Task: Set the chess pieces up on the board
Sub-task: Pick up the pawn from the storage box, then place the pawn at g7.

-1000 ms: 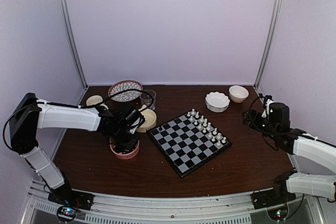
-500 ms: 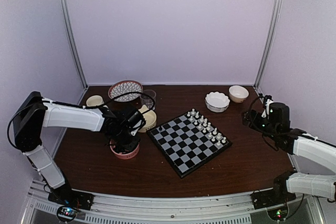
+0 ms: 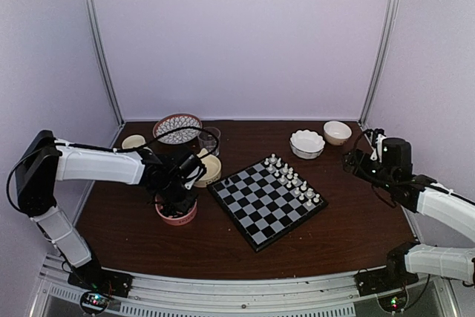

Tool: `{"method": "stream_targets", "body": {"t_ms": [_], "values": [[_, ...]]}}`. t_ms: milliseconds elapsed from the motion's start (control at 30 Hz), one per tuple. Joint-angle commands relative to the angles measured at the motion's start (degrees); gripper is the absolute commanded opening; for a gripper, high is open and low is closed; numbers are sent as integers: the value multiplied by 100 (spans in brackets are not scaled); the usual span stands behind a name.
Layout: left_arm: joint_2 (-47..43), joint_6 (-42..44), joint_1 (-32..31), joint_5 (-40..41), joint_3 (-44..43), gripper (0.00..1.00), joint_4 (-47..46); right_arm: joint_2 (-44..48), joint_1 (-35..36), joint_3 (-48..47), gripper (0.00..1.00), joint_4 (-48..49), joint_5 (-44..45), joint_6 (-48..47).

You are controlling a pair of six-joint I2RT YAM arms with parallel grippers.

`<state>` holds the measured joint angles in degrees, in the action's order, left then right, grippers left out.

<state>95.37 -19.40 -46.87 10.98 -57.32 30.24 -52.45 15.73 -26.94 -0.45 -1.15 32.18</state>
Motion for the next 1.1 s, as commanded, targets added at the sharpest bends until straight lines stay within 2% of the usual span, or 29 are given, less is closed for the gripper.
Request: {"method": "stream_targets", "body": {"t_ms": [0, 200, 333, 467, 733, 1067], "values": [[-454, -18, 32, -134, -149, 2, 24, -67, -3, -593, 94, -420, -387, 166], [-510, -79, -61, -370, -512, 1, 77, -518, -1, -873, 93, -293, -553, 275], [-269, -159, -241, -524, -986, 2, 87, -852, 1, -664, 92, 171, -536, 354], [222, -291, -317, -711, -1668, 2, 17, -1100, 8, -282, 92, 858, -460, 454], [1576, -200, -322, -515, -2778, 1, -201, -1055, 23, -66, 91, 1038, -341, 294], [2304, -93, -323, -456, -3121, 1, -209, -960, 27, 5, 90, 985, -209, 193]]}}
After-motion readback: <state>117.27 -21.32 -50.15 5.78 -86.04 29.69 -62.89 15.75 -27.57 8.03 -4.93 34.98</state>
